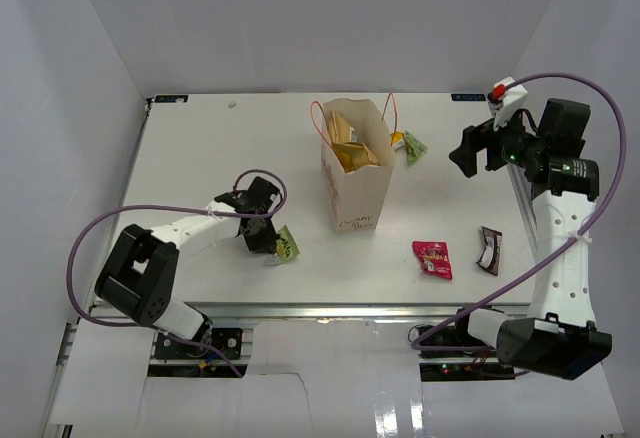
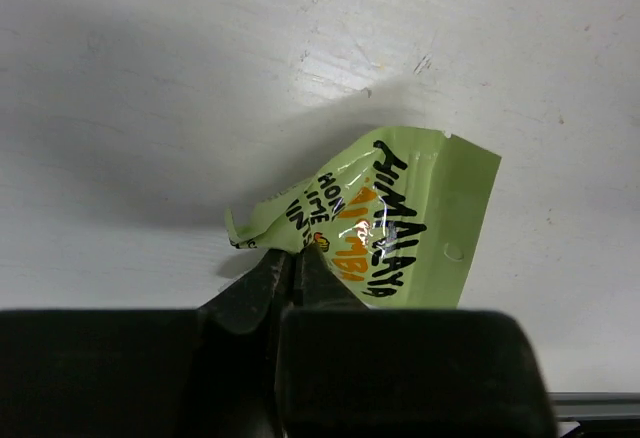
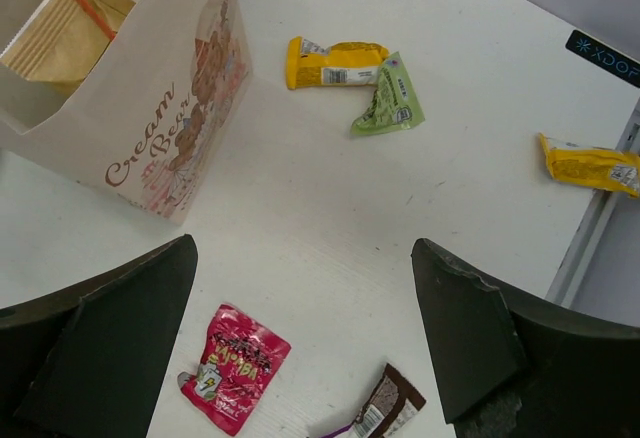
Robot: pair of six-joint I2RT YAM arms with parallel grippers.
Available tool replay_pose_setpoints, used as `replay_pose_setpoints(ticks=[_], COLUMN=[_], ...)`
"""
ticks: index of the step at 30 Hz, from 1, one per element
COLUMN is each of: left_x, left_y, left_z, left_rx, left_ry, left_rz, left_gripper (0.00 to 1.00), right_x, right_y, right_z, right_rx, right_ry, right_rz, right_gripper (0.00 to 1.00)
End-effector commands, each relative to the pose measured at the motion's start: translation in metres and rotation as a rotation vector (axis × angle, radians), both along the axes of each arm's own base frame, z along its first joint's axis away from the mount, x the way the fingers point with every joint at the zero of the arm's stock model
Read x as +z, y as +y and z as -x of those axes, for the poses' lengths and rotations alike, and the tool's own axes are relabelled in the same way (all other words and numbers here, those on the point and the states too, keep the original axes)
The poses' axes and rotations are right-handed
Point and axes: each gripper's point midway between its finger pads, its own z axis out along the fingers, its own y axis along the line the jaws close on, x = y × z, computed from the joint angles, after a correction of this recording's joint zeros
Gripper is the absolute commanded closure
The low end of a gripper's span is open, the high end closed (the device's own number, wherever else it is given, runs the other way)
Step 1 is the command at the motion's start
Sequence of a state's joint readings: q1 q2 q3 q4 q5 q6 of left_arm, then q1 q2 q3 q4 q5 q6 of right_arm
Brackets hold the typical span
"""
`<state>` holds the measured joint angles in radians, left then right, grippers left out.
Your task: Place the snacks into the paper bag
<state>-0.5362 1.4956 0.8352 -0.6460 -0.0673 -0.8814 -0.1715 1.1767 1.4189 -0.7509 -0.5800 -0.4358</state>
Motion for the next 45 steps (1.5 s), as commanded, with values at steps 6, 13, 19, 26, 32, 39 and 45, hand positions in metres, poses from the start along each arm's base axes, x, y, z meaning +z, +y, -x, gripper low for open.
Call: replay_pose_setpoints(ticks=[6, 13, 19, 26, 32, 39, 45], left_x=[0.127, 0.329, 0.410, 0.395, 0.382, 0.356, 0.331], left_y=[-0.002, -0.039, -0.086, -0.139, -0.178, -0.204, -0.213], left_z=[-0.045, -0.076, -0.119, -0.172, -0.190, -0.194, -0.199], left_rx=[-0.060, -0.252, -0.376, -0.460, -0.535, -0.599, -0.611], left_ry=[-0.460, -0.968, -1.082, -1.029, -1.007, -0.961, -0.917], left_rz=[0.096, 0.303, 0.386, 0.430, 0.474, 0.511, 0.501], left_gripper=[0.99, 1.00, 1.00, 0.98, 0.98, 0.97, 0.94], right_x=[0.002, -0.018, -0.035, -0.043, -0.049, -0.058, -0.065], right_y=[0.008, 0.008, 0.008, 0.001, -0.002, -0.001, -0.002], right_z=[0.011, 0.009, 0.008, 0.009, 0.014, 0.016, 0.016], right_rx=[0.040, 0.030, 0.020, -0.019, -0.034, -0.031, -0.032], right_ry=[-0.084, -0.056, -0.022, -0.018, -0.017, 0.002, 0.013], right_rz=[-0.055, -0.089, -0.109, -0.081, -0.062, -0.068, -0.063], right_gripper=[0.07, 0.07, 0.08, 0.07, 0.07, 0.07, 0.07])
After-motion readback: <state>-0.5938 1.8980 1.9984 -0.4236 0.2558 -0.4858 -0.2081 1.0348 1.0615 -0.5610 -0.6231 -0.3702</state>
